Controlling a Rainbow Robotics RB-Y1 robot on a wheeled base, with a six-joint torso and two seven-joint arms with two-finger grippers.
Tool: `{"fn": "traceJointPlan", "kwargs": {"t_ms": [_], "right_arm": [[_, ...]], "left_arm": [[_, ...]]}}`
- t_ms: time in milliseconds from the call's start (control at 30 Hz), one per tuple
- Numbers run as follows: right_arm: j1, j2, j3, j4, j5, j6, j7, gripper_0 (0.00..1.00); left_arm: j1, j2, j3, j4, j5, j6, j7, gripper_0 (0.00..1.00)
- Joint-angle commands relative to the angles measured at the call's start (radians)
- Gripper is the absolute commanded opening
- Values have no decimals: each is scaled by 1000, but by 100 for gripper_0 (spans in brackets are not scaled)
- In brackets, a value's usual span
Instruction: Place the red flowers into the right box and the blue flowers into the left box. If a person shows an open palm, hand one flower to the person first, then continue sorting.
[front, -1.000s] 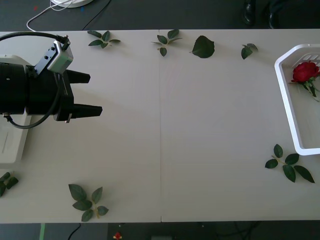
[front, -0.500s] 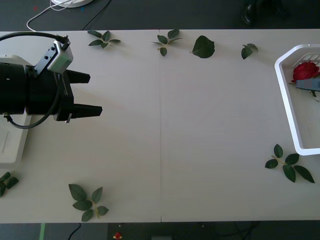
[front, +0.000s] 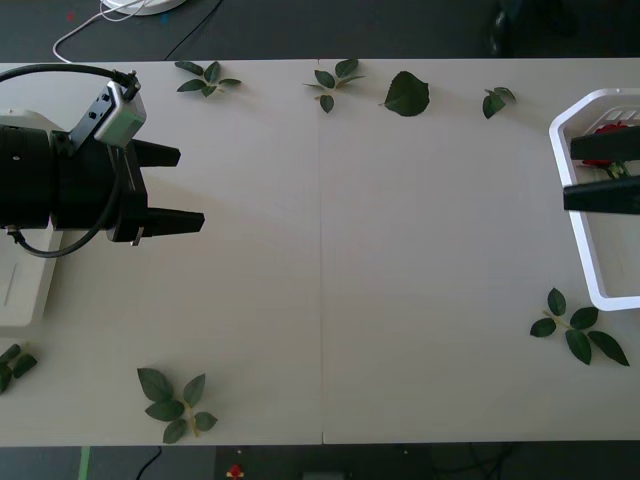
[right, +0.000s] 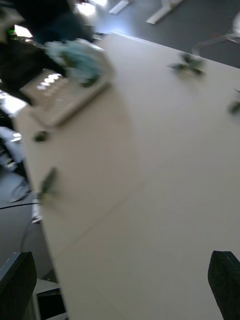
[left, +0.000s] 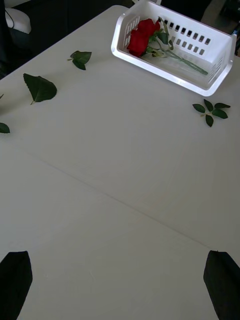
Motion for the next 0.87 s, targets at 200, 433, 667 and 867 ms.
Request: {"fn": "traceJointPlan", "kwargs": {"t_ms": [200, 433, 667, 867], "right_arm": [[0, 29, -30, -77, -153, 118, 237, 100], [0, 29, -30, -82, -187, 162, 280, 100], [8, 27, -30, -84, -187, 161, 283, 100], [8, 27, -30, -84, -187, 161, 283, 100]], "left_arm": [[15, -7, 3, -1, 11, 1, -41, 100], [15, -7, 3, -1, 11, 1, -41, 100], [15, -7, 3, -1, 11, 1, -41, 100], [15, -7, 3, -1, 11, 1, -41, 100]]}}
